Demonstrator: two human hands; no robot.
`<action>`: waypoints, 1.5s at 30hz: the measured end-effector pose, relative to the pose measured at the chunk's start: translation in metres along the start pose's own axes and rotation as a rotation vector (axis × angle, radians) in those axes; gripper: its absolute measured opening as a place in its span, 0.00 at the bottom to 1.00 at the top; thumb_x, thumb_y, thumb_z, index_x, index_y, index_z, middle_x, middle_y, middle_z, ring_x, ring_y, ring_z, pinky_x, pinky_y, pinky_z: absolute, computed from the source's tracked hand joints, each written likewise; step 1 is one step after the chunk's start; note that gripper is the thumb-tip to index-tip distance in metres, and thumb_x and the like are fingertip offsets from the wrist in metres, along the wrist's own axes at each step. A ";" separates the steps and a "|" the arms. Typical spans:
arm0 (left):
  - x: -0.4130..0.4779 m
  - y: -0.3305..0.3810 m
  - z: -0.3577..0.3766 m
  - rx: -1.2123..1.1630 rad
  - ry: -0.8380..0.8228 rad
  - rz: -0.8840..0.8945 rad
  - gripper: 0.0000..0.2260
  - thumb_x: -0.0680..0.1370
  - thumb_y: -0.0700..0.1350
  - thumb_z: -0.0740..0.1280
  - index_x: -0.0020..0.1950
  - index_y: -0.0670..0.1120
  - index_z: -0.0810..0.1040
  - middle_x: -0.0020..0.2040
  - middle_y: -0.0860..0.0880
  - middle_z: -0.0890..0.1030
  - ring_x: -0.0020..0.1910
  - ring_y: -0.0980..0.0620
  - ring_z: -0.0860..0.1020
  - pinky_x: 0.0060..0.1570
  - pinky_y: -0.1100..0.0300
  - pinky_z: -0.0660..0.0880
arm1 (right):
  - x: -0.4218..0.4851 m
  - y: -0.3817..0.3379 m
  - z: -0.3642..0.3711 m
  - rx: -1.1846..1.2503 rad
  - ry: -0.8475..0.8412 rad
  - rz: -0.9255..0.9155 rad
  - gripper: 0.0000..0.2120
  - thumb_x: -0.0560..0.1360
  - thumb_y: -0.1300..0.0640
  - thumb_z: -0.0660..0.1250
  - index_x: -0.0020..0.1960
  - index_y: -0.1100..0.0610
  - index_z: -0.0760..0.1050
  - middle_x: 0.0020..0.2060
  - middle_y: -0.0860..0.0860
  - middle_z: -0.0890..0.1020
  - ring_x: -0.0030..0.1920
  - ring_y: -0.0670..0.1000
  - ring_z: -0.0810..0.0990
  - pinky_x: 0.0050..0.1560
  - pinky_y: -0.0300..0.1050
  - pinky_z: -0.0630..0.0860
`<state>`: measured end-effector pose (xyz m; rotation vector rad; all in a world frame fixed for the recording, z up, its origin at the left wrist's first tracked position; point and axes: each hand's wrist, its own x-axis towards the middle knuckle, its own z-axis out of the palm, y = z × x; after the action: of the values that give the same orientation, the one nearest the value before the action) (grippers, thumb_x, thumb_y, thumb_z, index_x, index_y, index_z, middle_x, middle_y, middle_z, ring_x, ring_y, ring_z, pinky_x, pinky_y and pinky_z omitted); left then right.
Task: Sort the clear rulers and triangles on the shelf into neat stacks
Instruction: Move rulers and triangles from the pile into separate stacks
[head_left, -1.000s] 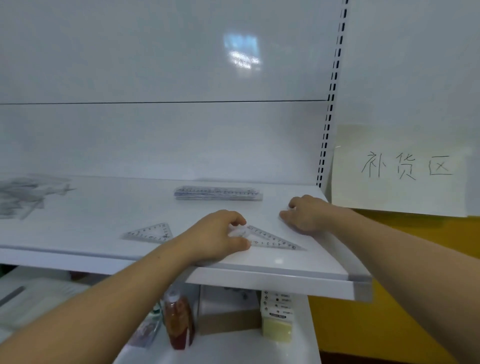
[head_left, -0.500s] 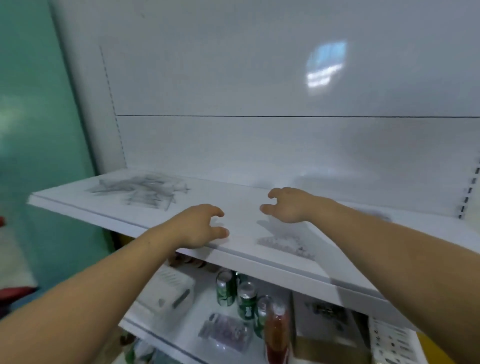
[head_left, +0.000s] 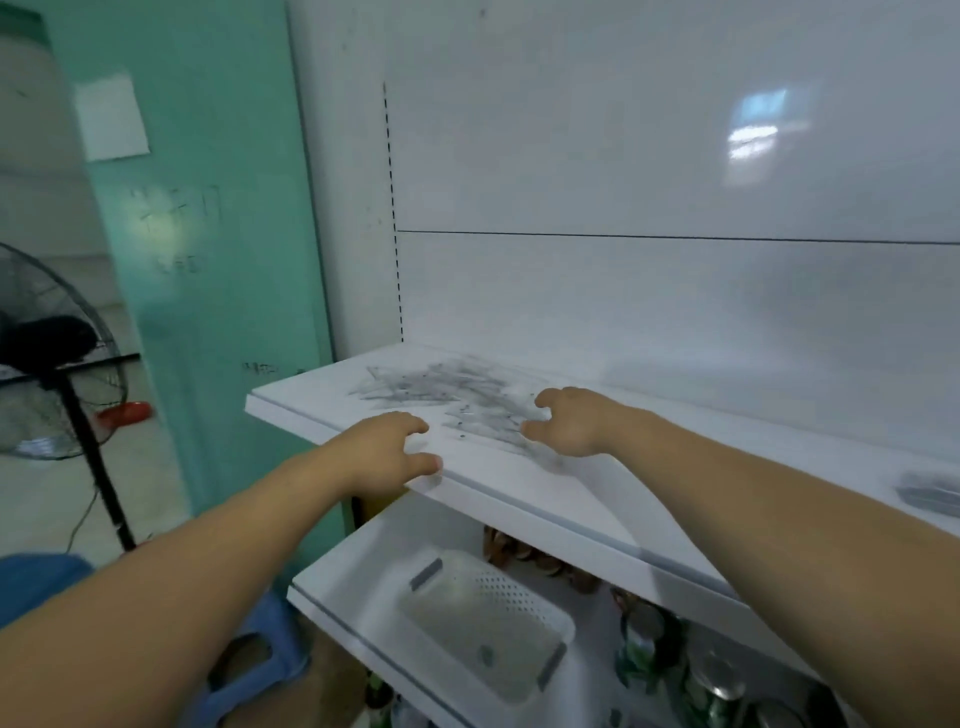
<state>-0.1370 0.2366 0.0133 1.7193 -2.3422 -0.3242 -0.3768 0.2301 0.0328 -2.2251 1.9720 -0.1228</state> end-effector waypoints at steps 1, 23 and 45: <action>0.010 -0.009 -0.002 -0.001 0.005 -0.004 0.28 0.77 0.58 0.63 0.74 0.50 0.63 0.75 0.51 0.62 0.73 0.50 0.62 0.69 0.56 0.59 | 0.014 -0.003 0.001 -0.008 -0.002 0.005 0.33 0.79 0.39 0.54 0.77 0.56 0.54 0.74 0.55 0.60 0.73 0.56 0.62 0.69 0.48 0.61; 0.205 -0.098 0.001 0.156 -0.008 0.031 0.36 0.73 0.69 0.58 0.76 0.53 0.58 0.73 0.48 0.62 0.72 0.45 0.59 0.68 0.48 0.62 | 0.204 -0.010 0.002 0.041 -0.026 -0.094 0.23 0.75 0.47 0.66 0.68 0.53 0.70 0.63 0.52 0.74 0.59 0.51 0.73 0.57 0.41 0.68; 0.215 -0.160 -0.002 -0.247 0.078 0.466 0.16 0.77 0.50 0.67 0.63 0.50 0.74 0.55 0.52 0.75 0.58 0.52 0.71 0.60 0.58 0.68 | 0.165 -0.067 0.052 0.376 0.503 0.337 0.13 0.72 0.66 0.63 0.48 0.49 0.75 0.45 0.46 0.77 0.47 0.48 0.75 0.49 0.36 0.69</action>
<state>-0.0543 -0.0155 -0.0240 1.0208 -2.4325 -0.4283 -0.2822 0.0777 -0.0143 -1.7077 2.2862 -0.9999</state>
